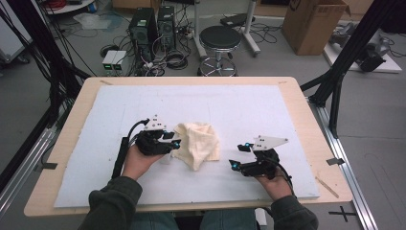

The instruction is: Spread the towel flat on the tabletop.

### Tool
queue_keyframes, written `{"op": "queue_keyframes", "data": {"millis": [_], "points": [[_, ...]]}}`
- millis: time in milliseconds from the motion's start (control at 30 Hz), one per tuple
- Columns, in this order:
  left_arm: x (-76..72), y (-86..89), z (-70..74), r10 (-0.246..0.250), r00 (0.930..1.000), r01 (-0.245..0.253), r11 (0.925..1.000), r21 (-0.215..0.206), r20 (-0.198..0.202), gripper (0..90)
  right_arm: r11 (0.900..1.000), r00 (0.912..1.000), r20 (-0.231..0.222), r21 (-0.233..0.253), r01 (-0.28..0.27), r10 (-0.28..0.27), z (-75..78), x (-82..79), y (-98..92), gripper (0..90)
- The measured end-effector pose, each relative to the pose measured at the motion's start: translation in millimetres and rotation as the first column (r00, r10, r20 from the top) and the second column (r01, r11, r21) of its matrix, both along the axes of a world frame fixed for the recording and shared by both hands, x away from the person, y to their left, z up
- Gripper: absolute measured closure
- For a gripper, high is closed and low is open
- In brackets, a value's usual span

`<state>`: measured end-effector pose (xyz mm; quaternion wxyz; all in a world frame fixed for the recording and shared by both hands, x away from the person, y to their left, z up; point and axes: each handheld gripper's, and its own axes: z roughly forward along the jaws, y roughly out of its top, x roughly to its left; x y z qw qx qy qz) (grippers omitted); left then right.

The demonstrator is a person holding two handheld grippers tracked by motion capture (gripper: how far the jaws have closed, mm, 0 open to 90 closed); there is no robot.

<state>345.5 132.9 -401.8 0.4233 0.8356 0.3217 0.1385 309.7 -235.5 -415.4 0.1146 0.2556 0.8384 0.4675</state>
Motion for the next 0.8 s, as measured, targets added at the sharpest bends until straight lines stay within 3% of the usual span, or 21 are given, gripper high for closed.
{"op": "queue_keyframes", "data": {"millis": [67,233,500,667,800], "points": [[-0.1,0.2,-5.5,-0.011,0.9999,0.012,0.9990,0.042,-0.005,62.1,1.000,0.9998,-0.007,-0.017,-0.017,0.017,-1.0,6.3,5.6,43.7],[4.3,2.7,-19.3,-0.003,0.9989,0.006,0.9984,0.056,-0.047,65.0,0.997,0.9976,-0.034,-0.046,-0.062,0.061,-3.7,23.6,25.9,59.8],[9.5,1.9,-33.8,0.009,0.9951,-0.001,0.9970,0.078,-0.098,63.3,0.988,0.9894,-0.099,-0.099,-0.116,0.106,-16.6,39.5,46.9,64.8],[8.5,0.5,-34.3,0.008,0.9968,0.000,0.9955,0.095,-0.079,65.6,0.982,0.9849,-0.130,-0.136,-0.131,0.114,-23.6,43.9,55.1,67.2],[6.6,-2.3,-34.2,0.016,0.9981,-0.009,0.9929,0.119,-0.059,67.5,0.980,0.9853,-0.128,-0.151,-0.132,0.113,-25.1,45.3,57.3,71.5]]}}
